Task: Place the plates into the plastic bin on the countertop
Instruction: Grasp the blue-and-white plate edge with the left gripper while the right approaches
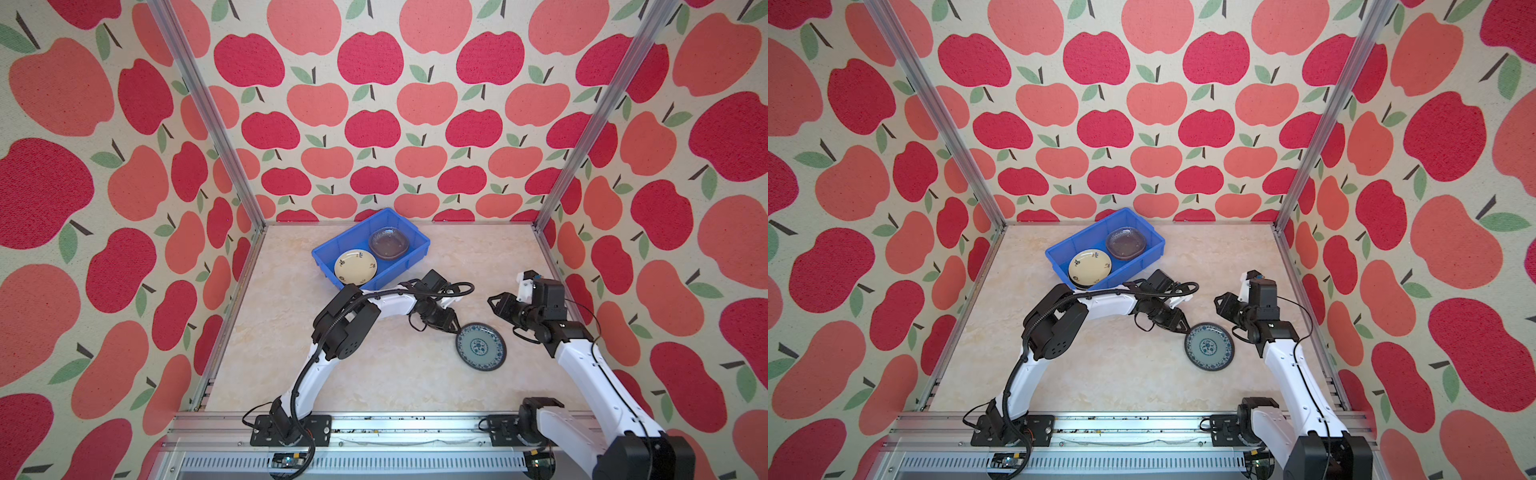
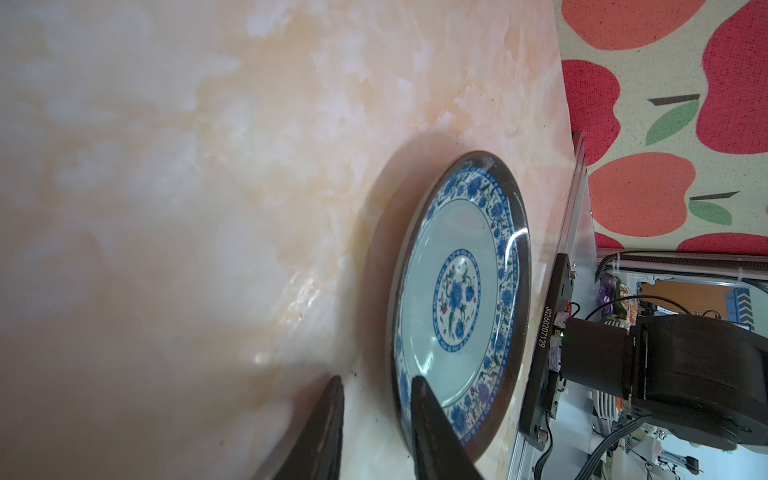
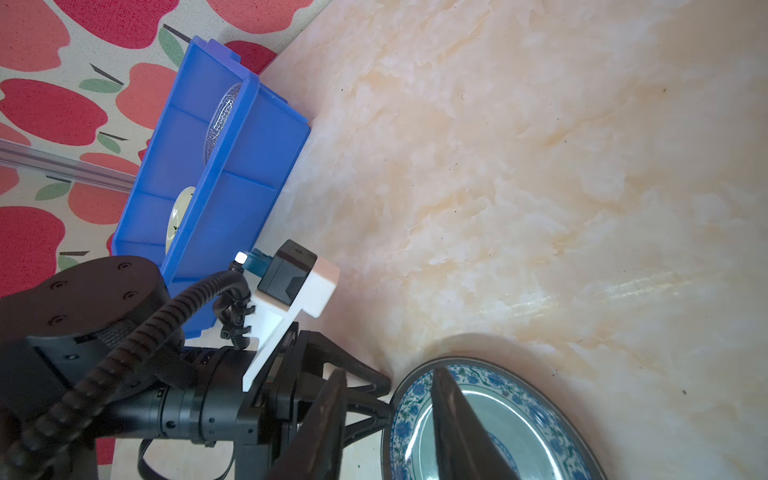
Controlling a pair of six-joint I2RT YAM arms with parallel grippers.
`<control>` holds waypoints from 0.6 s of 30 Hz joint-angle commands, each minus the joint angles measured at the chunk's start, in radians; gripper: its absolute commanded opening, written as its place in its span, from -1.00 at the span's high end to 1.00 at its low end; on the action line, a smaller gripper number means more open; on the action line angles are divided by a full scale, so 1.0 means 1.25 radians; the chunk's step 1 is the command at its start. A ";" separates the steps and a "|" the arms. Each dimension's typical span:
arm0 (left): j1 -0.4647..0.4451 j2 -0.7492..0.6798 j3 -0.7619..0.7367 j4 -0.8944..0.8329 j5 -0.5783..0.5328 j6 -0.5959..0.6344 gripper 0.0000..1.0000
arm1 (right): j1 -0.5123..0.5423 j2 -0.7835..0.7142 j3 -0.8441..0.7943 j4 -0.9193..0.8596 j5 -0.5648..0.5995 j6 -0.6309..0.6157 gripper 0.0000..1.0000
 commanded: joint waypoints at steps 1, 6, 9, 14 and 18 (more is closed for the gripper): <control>-0.006 0.029 0.038 -0.049 0.021 0.030 0.40 | -0.004 -0.004 -0.012 0.018 -0.015 0.016 0.25; -0.009 0.063 0.081 -0.084 0.021 0.033 0.47 | -0.007 -0.003 -0.022 0.027 -0.015 0.012 0.25; -0.011 0.078 0.098 -0.101 0.015 0.035 0.55 | -0.009 0.000 -0.026 0.034 -0.015 0.012 0.26; -0.009 0.085 0.109 -0.110 0.007 0.033 0.79 | -0.014 0.006 -0.033 0.043 -0.017 0.011 0.25; -0.003 0.082 0.108 -0.103 0.001 0.025 1.00 | -0.020 0.015 -0.038 0.065 -0.027 0.016 0.25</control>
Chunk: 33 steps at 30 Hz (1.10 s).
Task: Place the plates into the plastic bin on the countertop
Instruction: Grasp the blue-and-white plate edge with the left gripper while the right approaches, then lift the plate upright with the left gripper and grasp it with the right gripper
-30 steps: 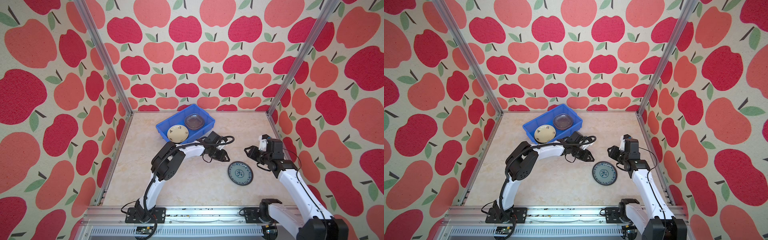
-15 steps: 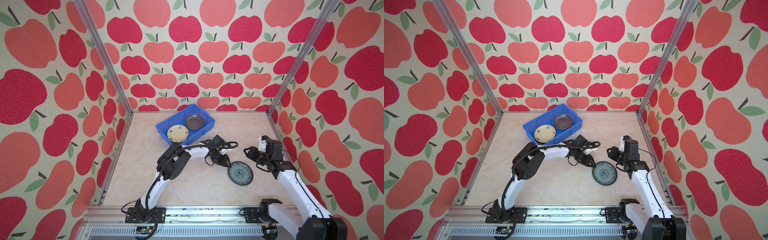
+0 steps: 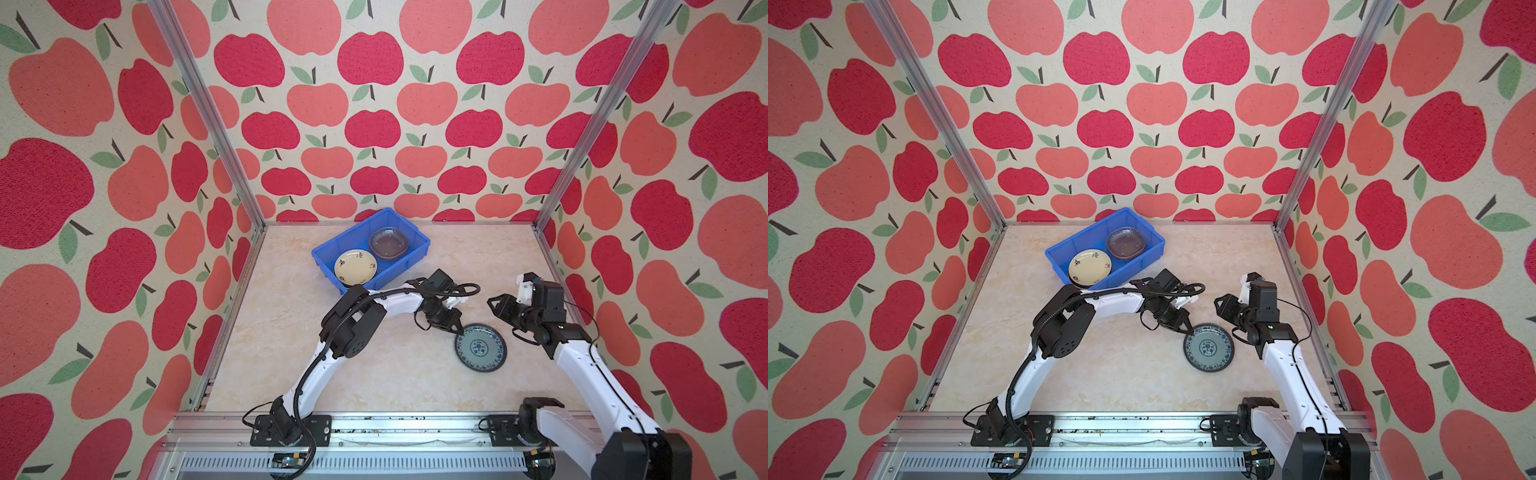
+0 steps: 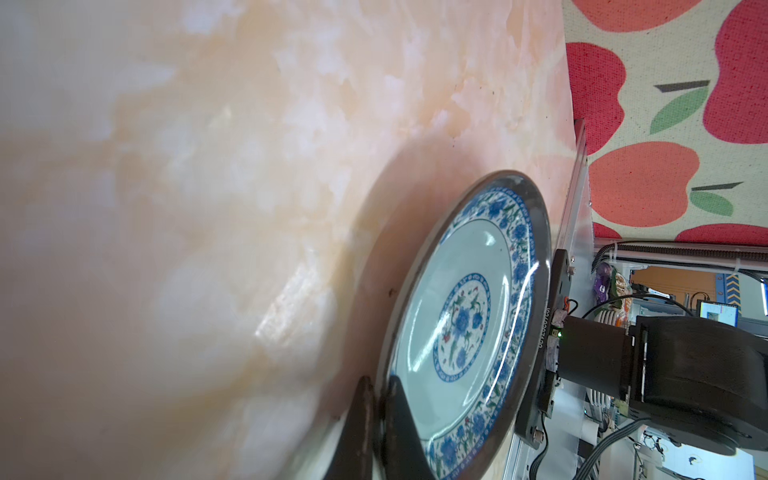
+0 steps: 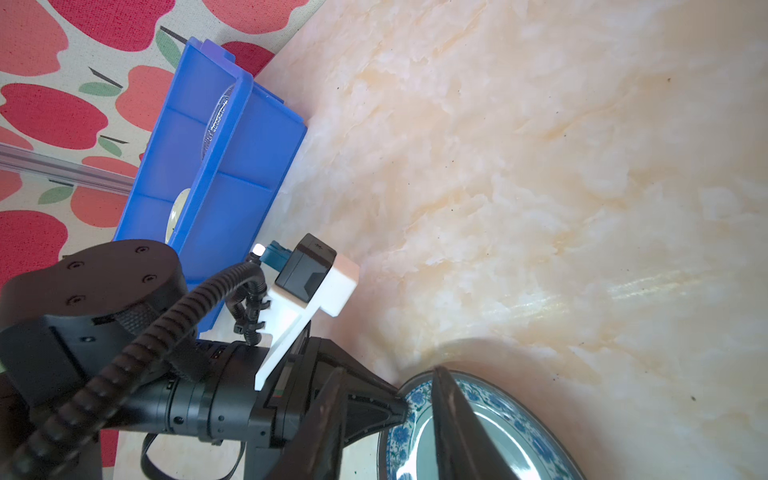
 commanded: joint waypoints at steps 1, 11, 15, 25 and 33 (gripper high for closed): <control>0.006 0.020 0.011 -0.033 -0.017 0.006 1.00 | -0.008 0.015 -0.007 0.032 -0.020 0.013 0.25; 0.107 -0.151 -0.129 0.124 0.013 -0.130 1.00 | -0.009 0.116 0.118 0.081 -0.058 -0.003 0.26; 0.161 -0.255 -0.184 0.137 -0.014 -0.166 1.00 | -0.008 0.140 0.178 0.095 -0.066 -0.016 0.21; 0.288 -0.398 -0.222 0.089 -0.108 -0.152 1.00 | 0.058 0.215 0.225 0.163 -0.130 0.001 0.01; 0.337 -0.439 -0.263 0.129 -0.111 -0.171 1.00 | 0.141 0.275 0.229 0.246 -0.138 0.037 0.11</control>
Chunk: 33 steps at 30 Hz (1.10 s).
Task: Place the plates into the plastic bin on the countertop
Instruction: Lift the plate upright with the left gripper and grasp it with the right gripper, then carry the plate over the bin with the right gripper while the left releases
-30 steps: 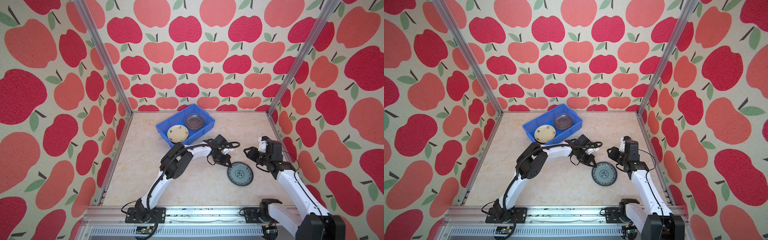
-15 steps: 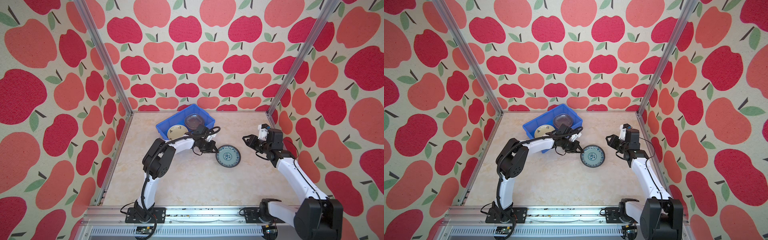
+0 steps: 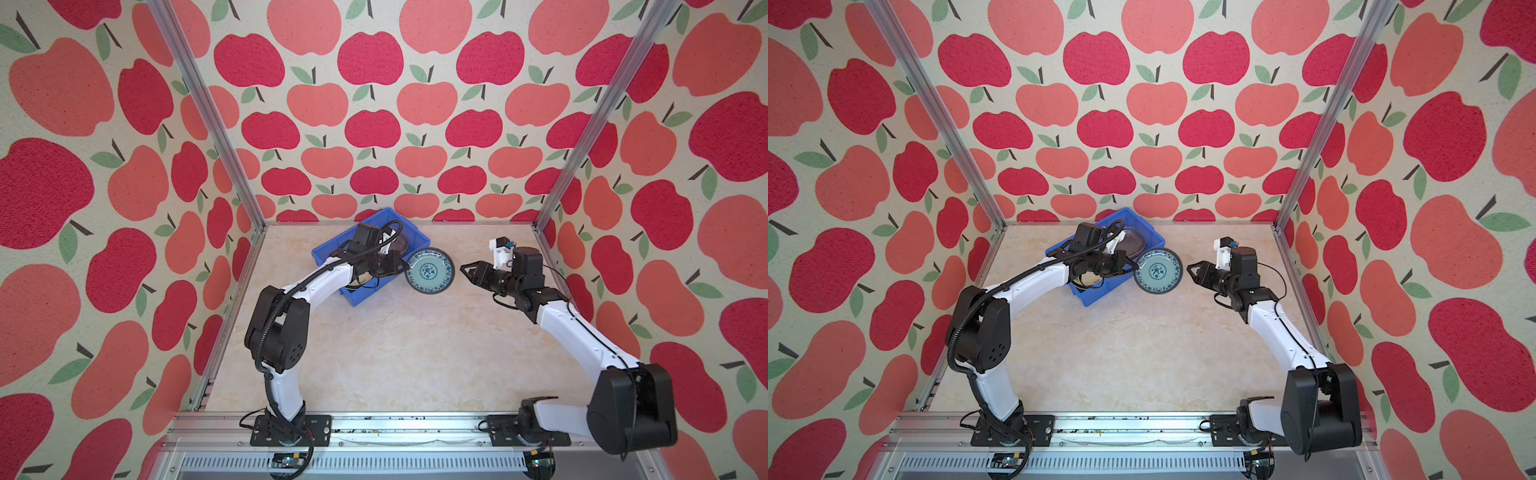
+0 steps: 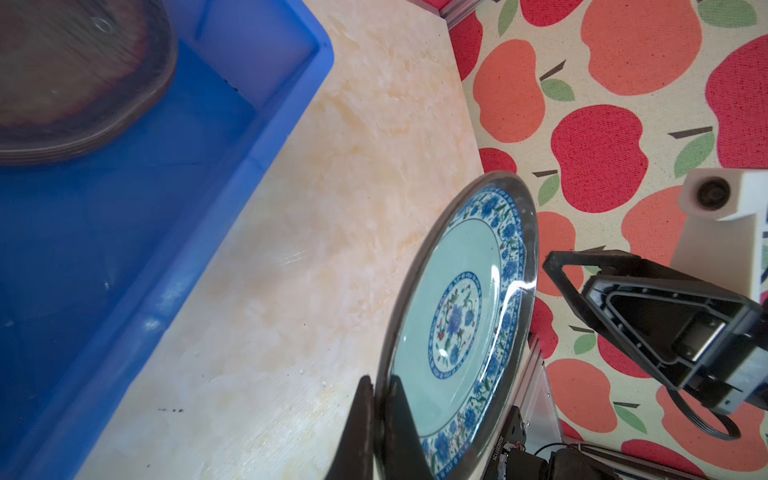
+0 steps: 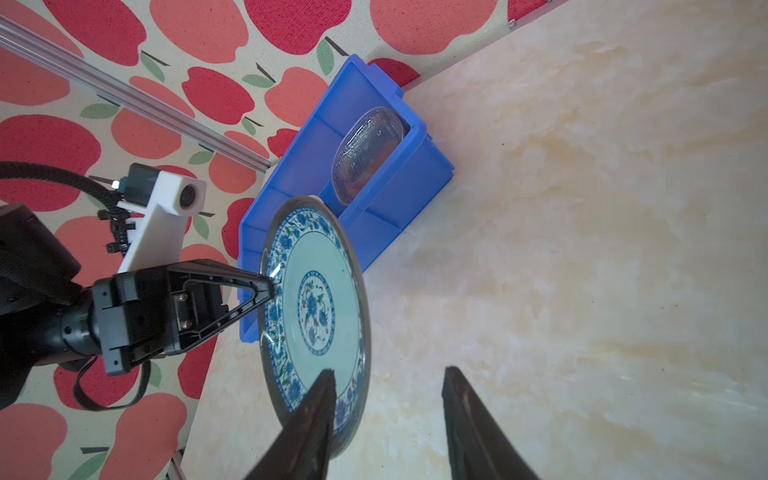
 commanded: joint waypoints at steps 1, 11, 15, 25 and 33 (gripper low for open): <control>0.016 -0.038 -0.019 0.037 0.009 -0.019 1.00 | 0.021 0.025 0.024 0.045 -0.015 0.021 0.12; 0.029 -0.068 -0.048 0.057 0.021 -0.023 1.00 | 0.083 0.126 0.066 0.066 -0.023 0.024 0.15; 0.029 -0.072 -0.056 0.052 0.018 -0.019 1.00 | 0.095 0.149 0.078 0.085 -0.034 0.035 0.36; 0.032 -0.096 -0.078 0.027 -0.025 -0.004 0.97 | 0.110 0.179 0.124 0.066 -0.030 0.029 1.00; 0.037 -0.185 -0.165 0.053 -0.213 -0.014 -0.98 | 0.157 0.346 0.418 -0.106 0.017 -0.034 1.00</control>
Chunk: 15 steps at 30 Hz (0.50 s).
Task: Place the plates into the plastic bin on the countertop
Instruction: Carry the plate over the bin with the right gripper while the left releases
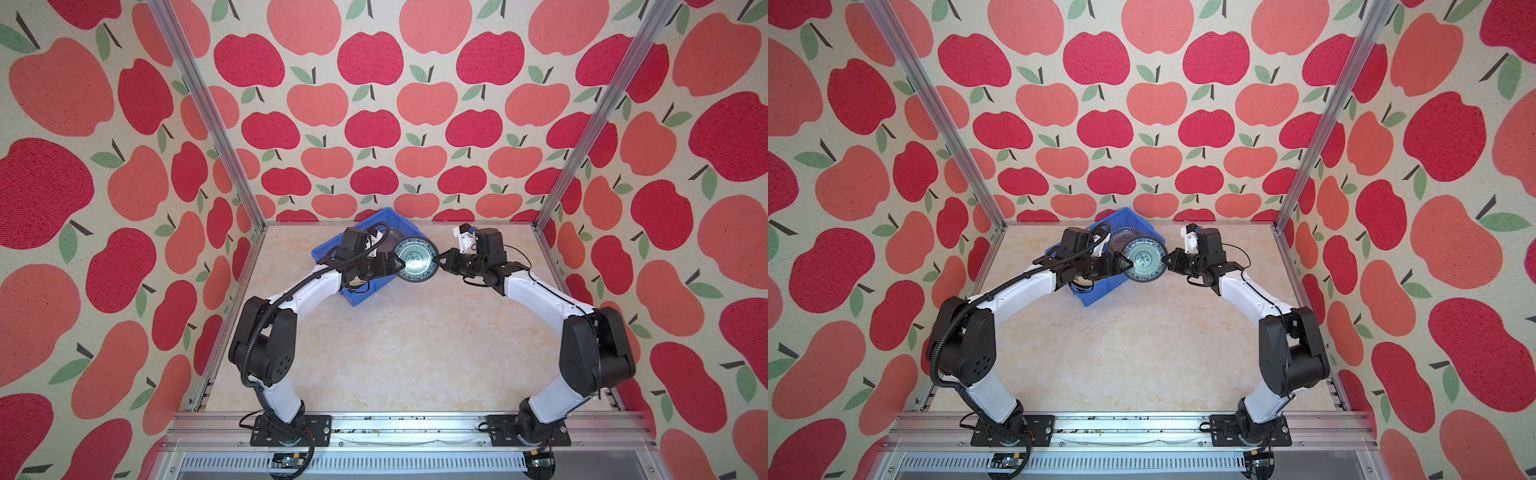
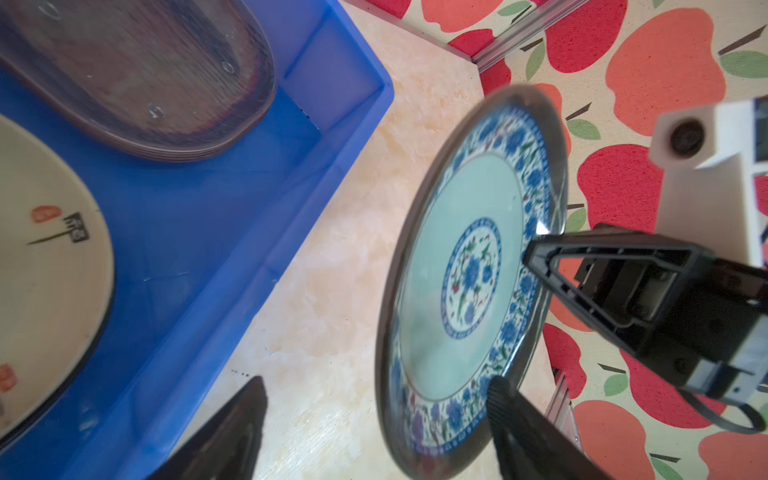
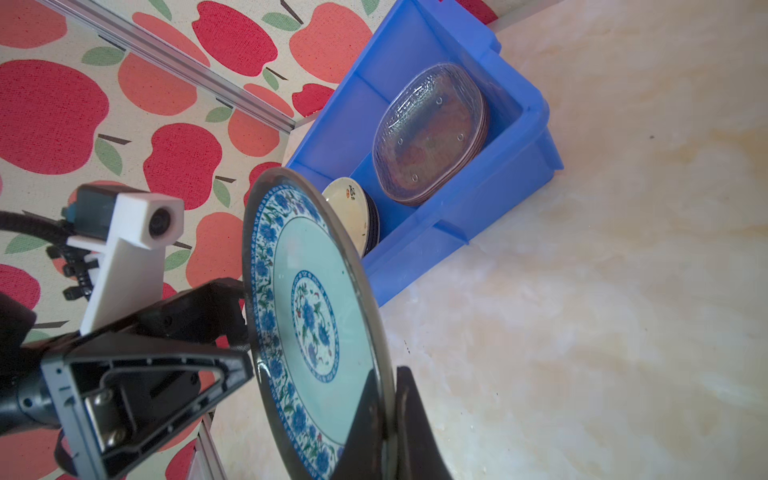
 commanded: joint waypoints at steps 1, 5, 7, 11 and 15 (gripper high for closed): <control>0.008 -0.085 -0.051 0.014 -0.128 0.003 -0.98 | 0.037 0.084 0.178 -0.114 0.029 -0.063 1.00; 0.015 -0.163 -0.091 -0.006 -0.184 0.024 -0.98 | 0.073 0.243 0.412 -0.246 0.043 -0.105 1.00; 0.017 -0.204 -0.118 -0.008 -0.216 0.029 -0.98 | 0.088 0.314 0.517 -0.298 0.033 -0.109 1.00; 0.036 -0.295 -0.173 -0.002 -0.251 0.035 -0.98 | 0.120 0.431 0.667 -0.339 0.017 -0.114 1.00; 0.056 -0.354 -0.211 0.015 -0.243 0.039 -0.98 | 0.150 0.525 0.778 -0.367 -0.003 -0.113 1.00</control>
